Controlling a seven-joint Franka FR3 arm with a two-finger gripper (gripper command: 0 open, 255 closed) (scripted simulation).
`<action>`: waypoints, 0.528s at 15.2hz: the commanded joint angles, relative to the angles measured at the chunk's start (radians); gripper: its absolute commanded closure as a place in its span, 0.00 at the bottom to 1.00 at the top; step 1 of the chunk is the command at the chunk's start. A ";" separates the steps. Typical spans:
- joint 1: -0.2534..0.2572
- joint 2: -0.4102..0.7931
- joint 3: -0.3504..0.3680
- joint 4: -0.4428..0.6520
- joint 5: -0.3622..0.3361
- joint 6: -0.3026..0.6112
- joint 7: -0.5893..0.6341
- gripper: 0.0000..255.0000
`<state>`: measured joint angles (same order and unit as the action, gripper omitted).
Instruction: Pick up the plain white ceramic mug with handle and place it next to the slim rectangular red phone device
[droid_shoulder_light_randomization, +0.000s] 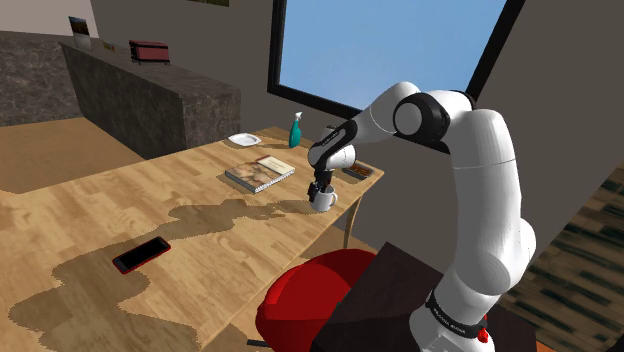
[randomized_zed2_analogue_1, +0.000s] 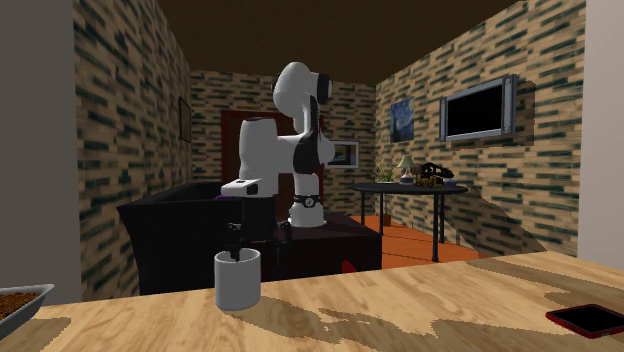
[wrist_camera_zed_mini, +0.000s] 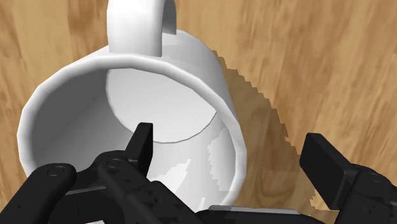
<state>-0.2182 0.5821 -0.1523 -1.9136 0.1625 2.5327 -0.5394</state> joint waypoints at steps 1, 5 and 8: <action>0.000 0.000 0.000 0.000 0.000 0.000 0.000 0.00; 0.000 0.000 0.000 0.000 0.000 0.000 0.000 1.00; 0.000 0.000 0.000 0.000 0.000 0.000 0.000 1.00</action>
<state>-0.2182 0.5822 -0.1523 -1.9135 0.1625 2.5326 -0.5394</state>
